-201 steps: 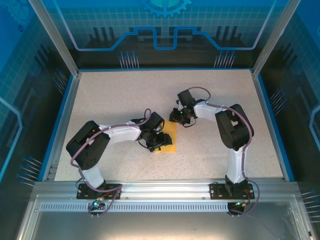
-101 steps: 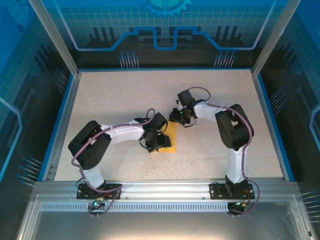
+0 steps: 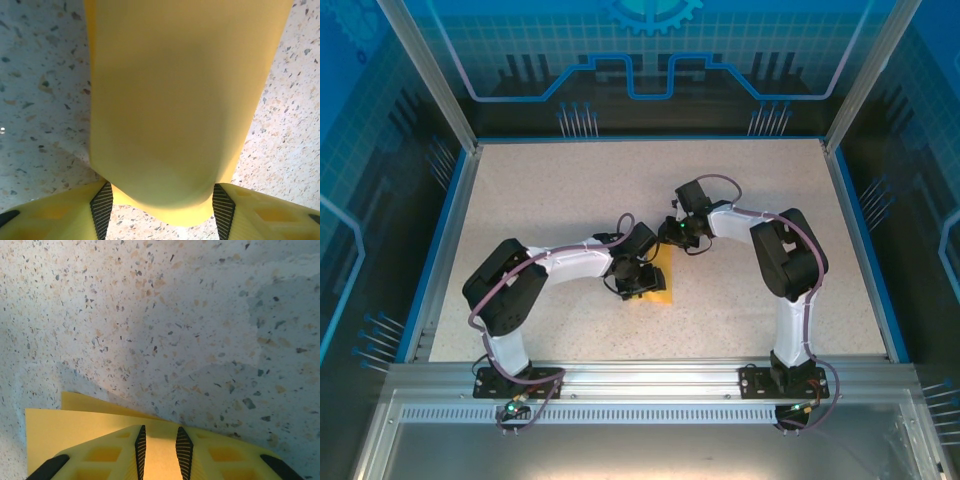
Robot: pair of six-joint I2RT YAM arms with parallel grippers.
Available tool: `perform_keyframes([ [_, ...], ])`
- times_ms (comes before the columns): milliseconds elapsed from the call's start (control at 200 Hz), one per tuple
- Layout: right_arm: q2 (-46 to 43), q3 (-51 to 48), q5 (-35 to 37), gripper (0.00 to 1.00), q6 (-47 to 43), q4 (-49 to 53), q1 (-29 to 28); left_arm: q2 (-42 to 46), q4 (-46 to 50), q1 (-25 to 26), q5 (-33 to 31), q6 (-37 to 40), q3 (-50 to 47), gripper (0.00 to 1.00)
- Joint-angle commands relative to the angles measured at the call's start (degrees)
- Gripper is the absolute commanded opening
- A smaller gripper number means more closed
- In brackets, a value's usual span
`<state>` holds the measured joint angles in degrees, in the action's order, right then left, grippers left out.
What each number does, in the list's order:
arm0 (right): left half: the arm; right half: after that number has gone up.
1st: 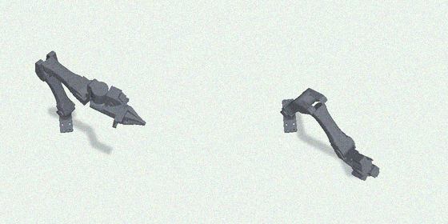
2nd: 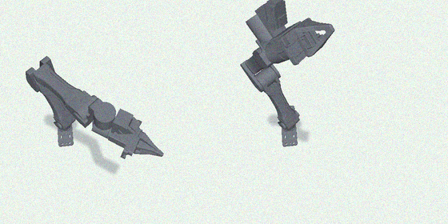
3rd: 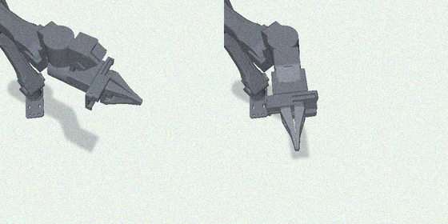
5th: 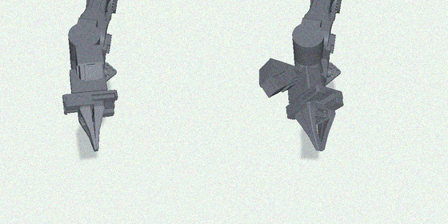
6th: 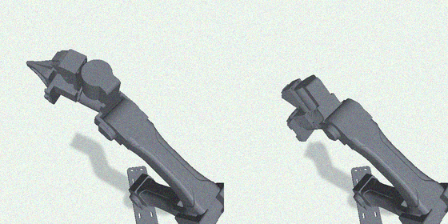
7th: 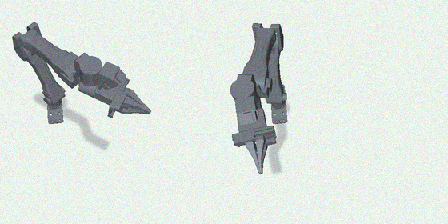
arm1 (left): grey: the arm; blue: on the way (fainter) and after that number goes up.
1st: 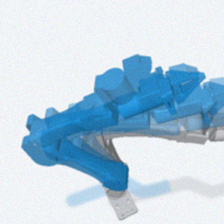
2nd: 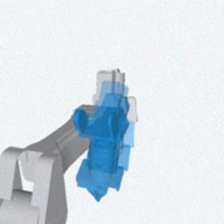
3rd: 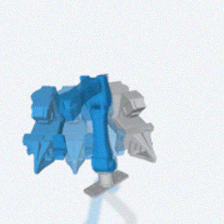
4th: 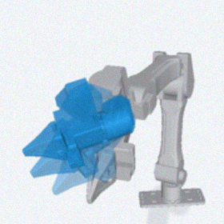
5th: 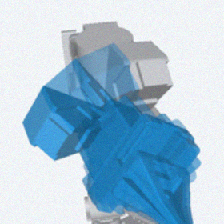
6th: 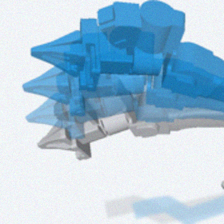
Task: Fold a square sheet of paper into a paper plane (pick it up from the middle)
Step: Fold the triangle a second time at the center of the table.
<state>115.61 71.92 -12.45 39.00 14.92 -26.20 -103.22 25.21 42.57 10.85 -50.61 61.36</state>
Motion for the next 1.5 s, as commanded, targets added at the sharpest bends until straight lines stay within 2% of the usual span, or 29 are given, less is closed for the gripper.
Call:
perform_keyframes([
  [0, 3.48, -3.17, 0.85, 0.28, 0.90, 4.07, -0.70, 2.35, -0.56, 0.45, -1.46, 1.37, 0.70, 0.59],
  [205, 3.49, -3.19, 0.93, 0.28, 0.88, 4.06, -0.79, 4.40, -0.79, 0.42, -1.61, 1.22, 0.32, 0.46],
  [465, 3.39, -3.17, 1.18, 0.28, 0.72, 4.24, -0.74, 5.12, -1.05, 0.48, -1.36, 1.74, 0.59, 0.43],
  [695, 3.49, -3.17, 1.28, 0.28, 0.63, 4.51, -0.76, 6.50, 1.94, 0.47, -1.50, 2.82, 0.93, 0.34],
  [935, 3.39, -3.10, 1.37, 0.28, 0.63, 4.44, -0.79, 6.80, 6.51, 0.46, -1.51, 3.90, 1.13, 0.34],
  [1490, 3.30, -3.37, 1.48, 0.28, 0.55, 4.37, -0.72, 7.10, 3.51, 0.37, -1.36, 4.14, 0.99, 0.32],
])
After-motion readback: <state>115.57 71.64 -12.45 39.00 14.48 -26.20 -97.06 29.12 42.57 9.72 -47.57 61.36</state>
